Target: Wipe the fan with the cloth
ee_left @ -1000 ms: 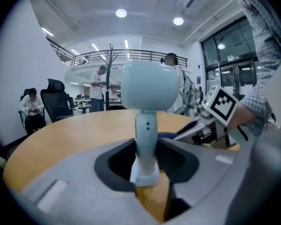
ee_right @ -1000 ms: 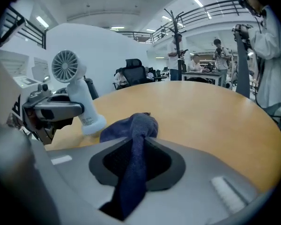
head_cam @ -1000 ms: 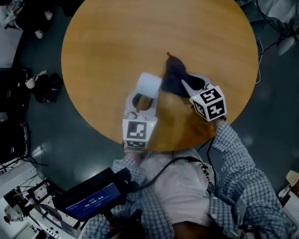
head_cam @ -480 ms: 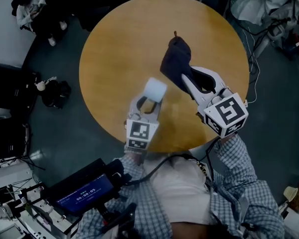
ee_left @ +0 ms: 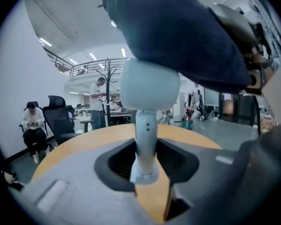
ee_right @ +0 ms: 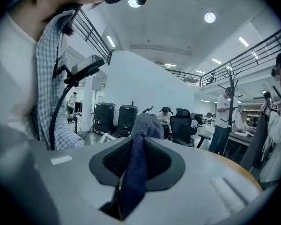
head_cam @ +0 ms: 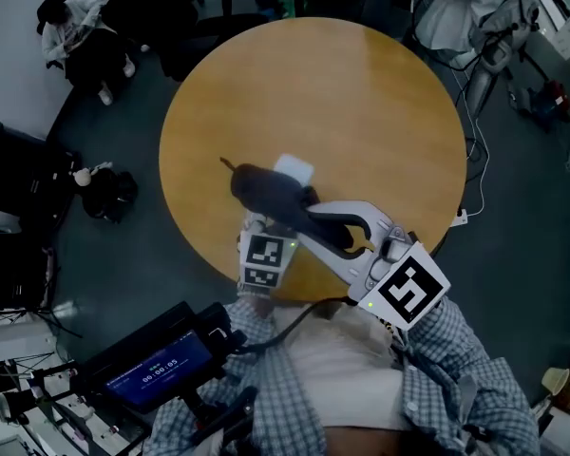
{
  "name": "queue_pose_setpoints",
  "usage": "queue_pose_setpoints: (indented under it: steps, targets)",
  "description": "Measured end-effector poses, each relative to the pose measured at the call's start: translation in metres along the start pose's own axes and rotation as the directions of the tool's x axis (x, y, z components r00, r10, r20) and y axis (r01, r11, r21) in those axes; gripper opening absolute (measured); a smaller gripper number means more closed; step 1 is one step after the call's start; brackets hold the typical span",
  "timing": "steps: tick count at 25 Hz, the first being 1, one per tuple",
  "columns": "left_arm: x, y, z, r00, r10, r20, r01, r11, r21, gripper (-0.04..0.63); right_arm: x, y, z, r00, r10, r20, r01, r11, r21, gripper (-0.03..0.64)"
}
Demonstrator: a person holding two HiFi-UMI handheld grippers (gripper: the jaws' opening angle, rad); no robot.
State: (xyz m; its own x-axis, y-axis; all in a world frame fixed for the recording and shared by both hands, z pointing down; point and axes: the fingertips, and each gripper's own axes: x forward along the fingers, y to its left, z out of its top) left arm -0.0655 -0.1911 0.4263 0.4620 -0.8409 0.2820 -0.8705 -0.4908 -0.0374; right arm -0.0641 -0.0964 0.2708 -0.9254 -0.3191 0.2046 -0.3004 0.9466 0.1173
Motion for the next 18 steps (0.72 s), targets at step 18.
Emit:
queue_pose_setpoints:
  steps: [18]
  targets:
    - [-0.002,-0.010,0.033,0.985,-0.090,0.147,0.098,0.994,-0.044,0.137,-0.006,-0.094,-0.173,0.981,-0.155,-0.113,0.192,0.817,0.543,0.074]
